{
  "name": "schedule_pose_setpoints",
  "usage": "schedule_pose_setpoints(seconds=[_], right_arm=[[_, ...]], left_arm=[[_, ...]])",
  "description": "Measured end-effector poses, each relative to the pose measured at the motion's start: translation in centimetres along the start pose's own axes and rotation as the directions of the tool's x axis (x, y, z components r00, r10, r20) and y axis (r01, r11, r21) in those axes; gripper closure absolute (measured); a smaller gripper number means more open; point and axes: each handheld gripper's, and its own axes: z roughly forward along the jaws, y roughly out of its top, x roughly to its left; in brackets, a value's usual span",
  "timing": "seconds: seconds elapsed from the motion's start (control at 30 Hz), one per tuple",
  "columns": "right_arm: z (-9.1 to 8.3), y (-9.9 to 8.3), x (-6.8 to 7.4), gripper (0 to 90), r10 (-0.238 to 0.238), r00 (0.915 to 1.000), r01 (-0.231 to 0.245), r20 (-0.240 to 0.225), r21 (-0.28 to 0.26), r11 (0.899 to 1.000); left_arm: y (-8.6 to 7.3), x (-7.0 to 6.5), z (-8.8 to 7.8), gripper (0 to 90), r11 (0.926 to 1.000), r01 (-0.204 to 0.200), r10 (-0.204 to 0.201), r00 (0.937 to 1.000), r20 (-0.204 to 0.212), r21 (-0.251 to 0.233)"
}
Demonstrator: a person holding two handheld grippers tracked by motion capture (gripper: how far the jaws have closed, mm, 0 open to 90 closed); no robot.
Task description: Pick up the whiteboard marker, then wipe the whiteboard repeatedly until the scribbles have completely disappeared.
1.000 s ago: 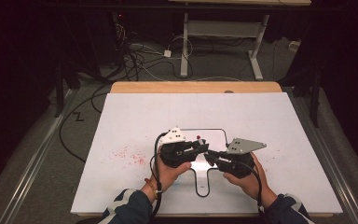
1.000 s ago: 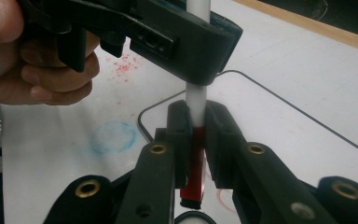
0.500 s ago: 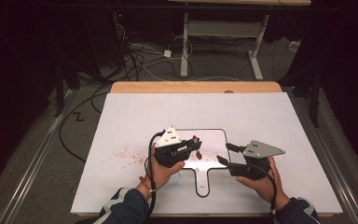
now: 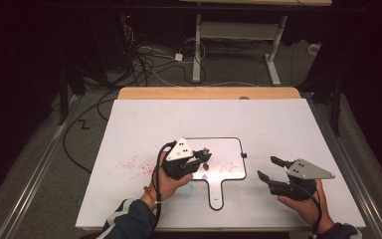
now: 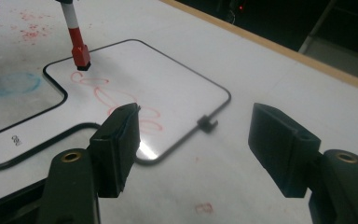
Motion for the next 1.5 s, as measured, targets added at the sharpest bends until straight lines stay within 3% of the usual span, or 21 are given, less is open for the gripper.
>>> schedule_pose_setpoints(seconds=[0.17,0.3,0.63,0.8,0.9,1.2,1.3,1.5], right_arm=[[-0.5,-1.1,-0.4,35.3,0.025,0.9996,-0.025,-0.009,0.034,0.999],[-0.1,-1.0,-0.5,34.6,0.033,0.9994,-0.032,-0.013,0.033,0.999],[0.4,-1.5,-0.3,34.0,0.023,0.9992,-0.021,-0.032,0.066,0.998],[0.2,-1.6,-0.3,34.0,0.024,0.9994,-0.022,-0.026,0.059,0.998],[0.1,-1.7,-0.3,34.0,0.021,0.9996,-0.019,-0.021,0.064,0.998],[0.1,-1.8,-0.1,33.6,0.029,0.9995,-0.028,-0.016,0.076,0.997],[0.1,-1.9,-0.2,33.5,0.059,0.9979,-0.057,-0.025,0.070,0.996],[0.3,-1.9,-0.2,33.4,0.056,0.9981,-0.054,-0.026,0.077,0.996]], left_arm=[[0.3,-0.4,1.1,78.5,1.0000,-0.008,0.008,0.9999,0.013,-0.002],[0.9,-0.7,2.5,78.6,0.9994,-0.035,0.035,0.9982,0.049,0.006],[2.0,-0.8,7.1,78.6,0.9981,-0.058,0.055,0.9923,0.111,0.023],[2.4,-1.7,9.3,78.5,0.9941,-0.100,0.095,0.9885,0.118,0.041],[2.6,-1.9,10.0,78.6,0.9951,-0.092,0.086,0.9882,0.127,0.038],[2.8,-1.4,9.7,78.8,0.9945,-0.075,0.064,0.9889,0.134,0.074],[2.5,-0.8,8.4,78.9,0.9925,-0.076,0.063,0.9895,0.130,0.095],[1.3,0.1,5.1,78.9,0.9872,-0.094,0.079,0.9906,0.112,0.129]])
